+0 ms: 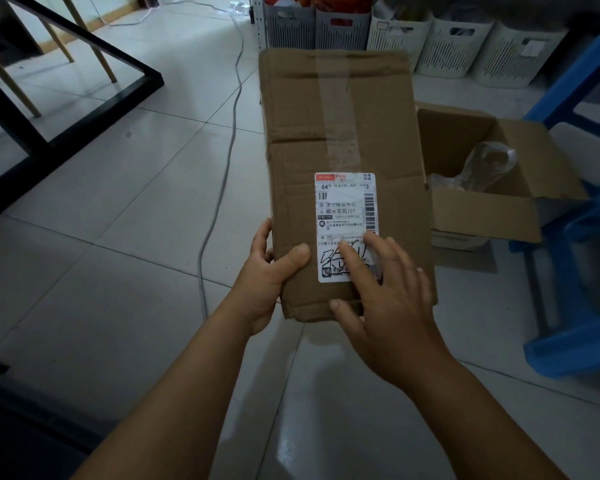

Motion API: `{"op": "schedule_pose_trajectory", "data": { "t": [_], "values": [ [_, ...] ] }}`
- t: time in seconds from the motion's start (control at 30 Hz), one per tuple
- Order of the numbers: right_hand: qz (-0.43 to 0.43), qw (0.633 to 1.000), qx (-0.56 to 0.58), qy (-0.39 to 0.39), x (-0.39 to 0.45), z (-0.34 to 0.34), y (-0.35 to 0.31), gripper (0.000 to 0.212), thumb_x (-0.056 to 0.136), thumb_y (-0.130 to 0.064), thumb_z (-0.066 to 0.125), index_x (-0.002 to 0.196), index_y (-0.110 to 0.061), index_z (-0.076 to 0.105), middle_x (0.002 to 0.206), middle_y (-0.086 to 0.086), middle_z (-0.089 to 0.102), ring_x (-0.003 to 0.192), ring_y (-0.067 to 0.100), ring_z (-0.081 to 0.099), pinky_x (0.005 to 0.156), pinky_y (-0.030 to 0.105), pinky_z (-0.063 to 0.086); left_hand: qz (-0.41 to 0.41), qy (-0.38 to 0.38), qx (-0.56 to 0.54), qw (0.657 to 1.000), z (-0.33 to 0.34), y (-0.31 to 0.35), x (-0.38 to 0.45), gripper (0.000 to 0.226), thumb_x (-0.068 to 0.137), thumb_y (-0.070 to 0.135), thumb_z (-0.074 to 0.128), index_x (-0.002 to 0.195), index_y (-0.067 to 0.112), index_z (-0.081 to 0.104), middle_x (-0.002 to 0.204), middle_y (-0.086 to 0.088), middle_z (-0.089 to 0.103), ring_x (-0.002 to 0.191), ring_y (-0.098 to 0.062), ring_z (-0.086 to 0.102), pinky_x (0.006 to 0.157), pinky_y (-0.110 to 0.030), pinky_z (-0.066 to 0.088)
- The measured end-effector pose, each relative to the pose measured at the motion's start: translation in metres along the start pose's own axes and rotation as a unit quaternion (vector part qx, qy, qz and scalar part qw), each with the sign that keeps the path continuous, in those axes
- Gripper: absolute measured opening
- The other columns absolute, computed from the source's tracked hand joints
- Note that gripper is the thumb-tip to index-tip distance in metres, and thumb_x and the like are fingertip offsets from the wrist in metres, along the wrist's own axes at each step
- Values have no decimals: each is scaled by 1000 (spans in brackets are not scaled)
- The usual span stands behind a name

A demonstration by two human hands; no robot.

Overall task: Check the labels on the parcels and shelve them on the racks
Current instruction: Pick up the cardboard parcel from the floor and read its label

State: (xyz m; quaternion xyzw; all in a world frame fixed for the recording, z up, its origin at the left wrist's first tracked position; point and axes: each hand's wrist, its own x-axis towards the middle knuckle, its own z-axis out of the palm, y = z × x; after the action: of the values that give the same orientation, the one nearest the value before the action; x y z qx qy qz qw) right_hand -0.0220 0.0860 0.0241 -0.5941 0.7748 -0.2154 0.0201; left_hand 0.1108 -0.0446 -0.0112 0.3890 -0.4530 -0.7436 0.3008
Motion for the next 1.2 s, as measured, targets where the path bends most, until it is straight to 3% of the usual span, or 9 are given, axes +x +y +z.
{"op": "schedule_pose_trajectory", "data": {
  "t": [0.2,0.63,0.83,1.0,1.2],
  "values": [
    [3,1000,6,11,1,-1,0,71,80,-51,39,145,-22,40,153,8,34,140,23,16,105,52,14,7,1,0,1000,0,0,1,111,58,37,83,155,33,30,134,-12,65,117,-32,69,90,-48,61],
    [14,999,30,-18,4,-5,-4,76,82,-47,47,151,-21,27,159,-1,24,143,15,7,108,40,3,13,4,-2,1000,-3,-1,2,110,58,36,84,155,33,31,134,-12,66,118,-33,68,93,-49,60],
    [30,998,53,1,8,-7,-4,74,82,-50,38,147,-16,35,154,1,33,143,18,19,112,50,18,10,5,4,1000,-3,-1,3,113,56,37,85,155,33,30,134,-13,65,117,-32,69,93,-49,60],
    [43,996,74,23,12,-9,1,68,85,-46,41,144,-13,40,151,2,37,142,19,24,110,46,23,0,3,14,1000,-2,1,1,138,37,54,97,155,36,29,136,-14,63,119,-34,67,95,-52,58],
    [50,994,89,30,16,-11,2,64,87,-42,42,144,-13,39,149,2,38,138,20,31,107,48,30,-6,0,10,1000,0,1,1,135,41,49,97,156,36,27,138,-14,62,120,-32,67,94,-48,59]
  ]
}}
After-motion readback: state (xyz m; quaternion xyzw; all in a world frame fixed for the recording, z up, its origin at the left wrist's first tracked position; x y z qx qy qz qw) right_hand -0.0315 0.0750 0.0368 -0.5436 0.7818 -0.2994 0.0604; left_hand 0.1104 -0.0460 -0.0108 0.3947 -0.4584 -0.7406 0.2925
